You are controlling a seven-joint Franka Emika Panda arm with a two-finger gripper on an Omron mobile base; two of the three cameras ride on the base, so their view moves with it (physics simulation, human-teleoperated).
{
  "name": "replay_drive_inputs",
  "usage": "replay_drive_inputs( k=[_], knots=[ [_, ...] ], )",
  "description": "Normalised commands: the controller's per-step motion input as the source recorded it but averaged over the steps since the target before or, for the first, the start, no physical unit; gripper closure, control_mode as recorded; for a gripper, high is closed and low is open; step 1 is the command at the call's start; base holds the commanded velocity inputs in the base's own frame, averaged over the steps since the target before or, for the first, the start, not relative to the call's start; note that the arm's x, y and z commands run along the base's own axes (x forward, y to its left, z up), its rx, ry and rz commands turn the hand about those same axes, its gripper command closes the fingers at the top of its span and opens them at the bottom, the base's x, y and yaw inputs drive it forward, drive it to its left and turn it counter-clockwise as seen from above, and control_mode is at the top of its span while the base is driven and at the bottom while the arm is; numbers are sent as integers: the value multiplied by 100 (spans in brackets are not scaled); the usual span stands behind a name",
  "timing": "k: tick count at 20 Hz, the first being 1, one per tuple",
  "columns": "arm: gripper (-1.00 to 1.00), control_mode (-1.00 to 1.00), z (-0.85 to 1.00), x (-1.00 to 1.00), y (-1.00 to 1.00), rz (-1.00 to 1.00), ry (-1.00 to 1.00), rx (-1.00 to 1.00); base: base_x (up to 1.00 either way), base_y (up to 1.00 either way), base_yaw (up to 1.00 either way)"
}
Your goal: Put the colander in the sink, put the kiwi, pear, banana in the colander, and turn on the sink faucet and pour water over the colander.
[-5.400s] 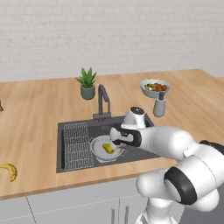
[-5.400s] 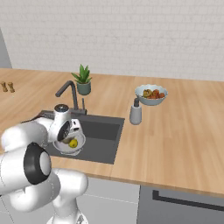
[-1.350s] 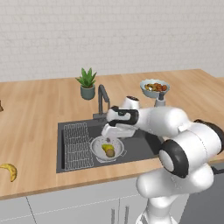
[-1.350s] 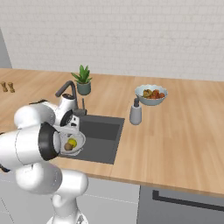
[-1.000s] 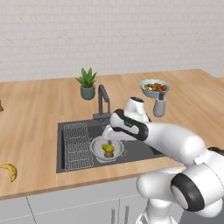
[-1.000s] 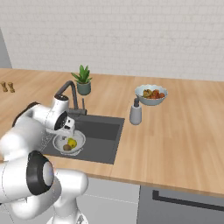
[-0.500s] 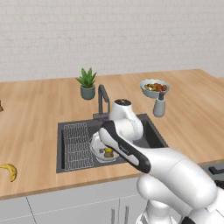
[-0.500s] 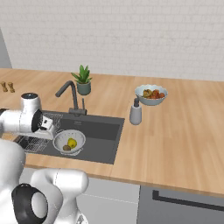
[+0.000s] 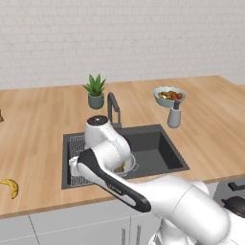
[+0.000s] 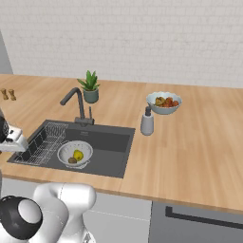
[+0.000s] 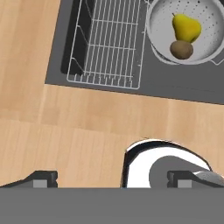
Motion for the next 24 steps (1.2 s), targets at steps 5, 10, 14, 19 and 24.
replay_drive_inputs(
  k=[5,10,14,19,24],
  knots=[
    [-100,-100,1,-19,73,4,0,0,0,0,0],
    [-100,-100,-6,-4,54,10,-12,0,0,0,0],
    [-100,-100,-9,-9,46,19,-17,0,0,0,0],
    [-100,-100,-23,-4,51,8,-26,0,0,0,0],
    [-100,-100,-12,4,52,0,-12,6,0,0,0]
  ],
)
